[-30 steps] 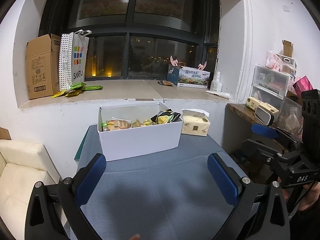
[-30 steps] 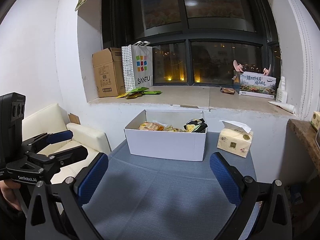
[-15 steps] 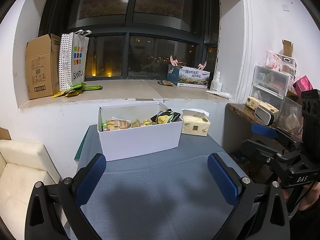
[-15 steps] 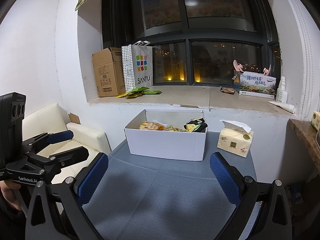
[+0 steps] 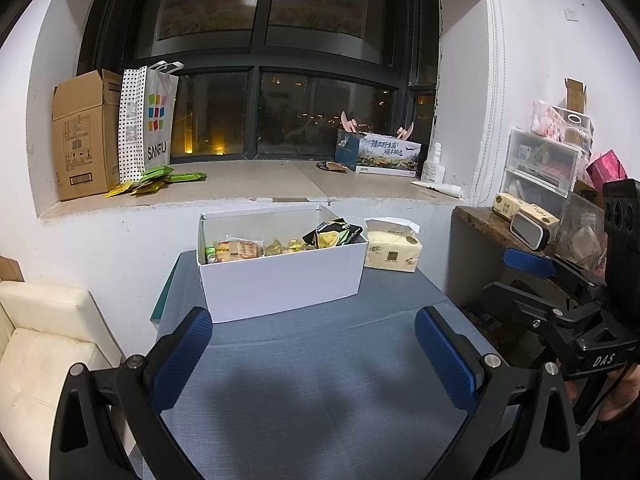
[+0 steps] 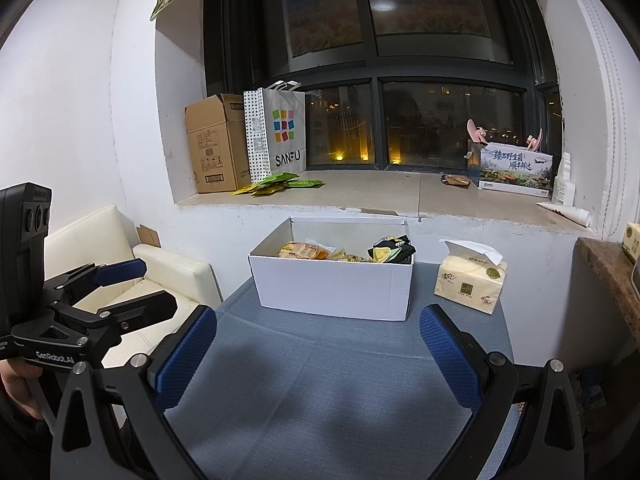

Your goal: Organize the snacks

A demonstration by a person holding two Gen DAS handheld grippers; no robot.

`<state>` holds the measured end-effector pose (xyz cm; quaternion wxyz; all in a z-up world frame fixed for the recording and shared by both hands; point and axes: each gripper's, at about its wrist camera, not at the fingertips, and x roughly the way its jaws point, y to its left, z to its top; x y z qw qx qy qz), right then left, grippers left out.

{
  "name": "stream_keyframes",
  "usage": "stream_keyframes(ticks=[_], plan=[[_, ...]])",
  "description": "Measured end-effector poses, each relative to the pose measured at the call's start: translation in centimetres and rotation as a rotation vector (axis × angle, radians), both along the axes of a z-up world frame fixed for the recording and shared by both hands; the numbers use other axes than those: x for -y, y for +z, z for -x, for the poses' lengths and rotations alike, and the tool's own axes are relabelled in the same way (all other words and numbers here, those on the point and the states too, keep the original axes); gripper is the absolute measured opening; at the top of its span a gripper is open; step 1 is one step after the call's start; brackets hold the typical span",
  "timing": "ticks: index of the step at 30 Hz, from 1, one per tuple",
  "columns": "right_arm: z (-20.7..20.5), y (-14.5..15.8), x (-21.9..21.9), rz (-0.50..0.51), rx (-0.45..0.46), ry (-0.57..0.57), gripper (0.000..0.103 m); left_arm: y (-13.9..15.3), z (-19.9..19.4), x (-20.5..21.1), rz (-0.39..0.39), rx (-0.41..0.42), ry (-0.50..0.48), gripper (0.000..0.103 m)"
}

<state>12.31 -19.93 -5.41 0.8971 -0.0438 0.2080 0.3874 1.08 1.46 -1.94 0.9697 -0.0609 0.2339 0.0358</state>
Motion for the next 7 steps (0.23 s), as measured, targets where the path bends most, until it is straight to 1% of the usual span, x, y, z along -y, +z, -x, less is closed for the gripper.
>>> stream_keyframes(ticks=[4,7], plan=[[0.0,-0.18,0.0,0.004,0.0,0.002,0.103,-0.06,0.14,0.05,-0.001,0.003,-0.004,0.103],[0.0,-0.19,0.09,0.005,0.0,0.003,0.103,-0.11,0.26,-0.21,0.012,0.01,0.004,0.103]])
